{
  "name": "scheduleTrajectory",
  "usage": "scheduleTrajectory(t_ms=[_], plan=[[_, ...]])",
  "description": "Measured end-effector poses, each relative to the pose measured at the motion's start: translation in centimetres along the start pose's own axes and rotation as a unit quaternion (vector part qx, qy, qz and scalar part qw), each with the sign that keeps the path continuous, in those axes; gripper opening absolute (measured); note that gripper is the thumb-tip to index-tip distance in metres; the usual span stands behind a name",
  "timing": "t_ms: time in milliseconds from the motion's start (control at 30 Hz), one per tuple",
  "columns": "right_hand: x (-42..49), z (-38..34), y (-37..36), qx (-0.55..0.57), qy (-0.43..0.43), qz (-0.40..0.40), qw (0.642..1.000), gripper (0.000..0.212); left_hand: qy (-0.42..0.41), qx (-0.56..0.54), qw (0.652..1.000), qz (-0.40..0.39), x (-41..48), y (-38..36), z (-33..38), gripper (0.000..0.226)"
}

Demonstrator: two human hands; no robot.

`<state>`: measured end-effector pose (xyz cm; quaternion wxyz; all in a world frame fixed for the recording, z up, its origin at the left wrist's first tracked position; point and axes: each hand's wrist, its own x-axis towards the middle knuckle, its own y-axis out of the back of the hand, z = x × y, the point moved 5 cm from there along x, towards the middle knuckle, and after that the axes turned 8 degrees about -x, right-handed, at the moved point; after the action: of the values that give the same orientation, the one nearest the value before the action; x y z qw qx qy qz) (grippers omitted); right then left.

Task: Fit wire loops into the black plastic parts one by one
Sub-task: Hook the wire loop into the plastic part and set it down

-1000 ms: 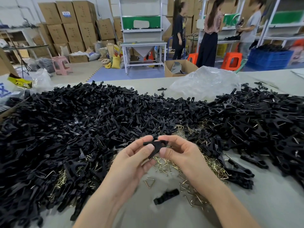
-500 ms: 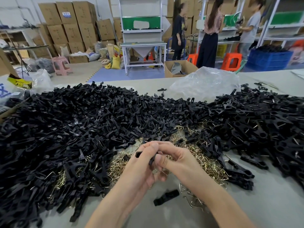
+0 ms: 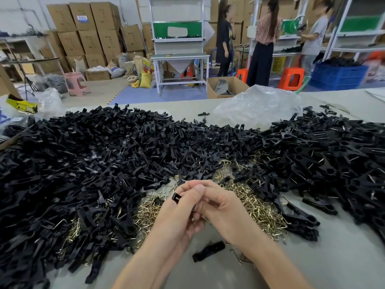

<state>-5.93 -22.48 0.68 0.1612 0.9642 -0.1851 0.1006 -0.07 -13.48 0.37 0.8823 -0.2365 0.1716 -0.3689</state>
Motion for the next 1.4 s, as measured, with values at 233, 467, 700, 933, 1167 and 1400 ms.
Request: scheduleTrajectory(t_ms=[233, 467, 700, 933, 1167, 1400], plan=[[0.0, 0.5, -0.1, -0.047, -0.011, 0.013, 0.999, 0.052, -0.058, 0.076, 0.993, 0.069, 0.2, 1.3, 0.8, 0.026], [0.1, 0.3, 0.1, -0.056, -0.005, 0.023, 0.998, 0.054, -0.052, 0.105, 0.992, 0.04, -0.1, 0.9, 0.9, 0.023], [0.1, -0.1, 0.0, -0.078, 0.015, 0.013, 0.997, 0.049, -0.057, 0.111, 0.991, 0.044, 0.1, 1.3, 0.9, 0.024], [-0.2, -0.7, 0.1, -0.123, 0.059, 0.031, 0.99, 0.036, -0.097, 0.204, 0.974, -0.015, 0.1, 1.4, 0.9, 0.056], [-0.9, 1.4, 10.3, 0.283, -0.078, 0.375, 0.879, 0.039, -0.243, 0.511, 0.821, 0.081, -0.1, 2.7, 2.0, 0.042], [-0.1, 2.0, 7.5, 0.281, -0.091, 0.267, 0.918, 0.025, -0.249, 0.728, 0.603, 0.207, 2.2, 5.3, 2.6, 0.045]])
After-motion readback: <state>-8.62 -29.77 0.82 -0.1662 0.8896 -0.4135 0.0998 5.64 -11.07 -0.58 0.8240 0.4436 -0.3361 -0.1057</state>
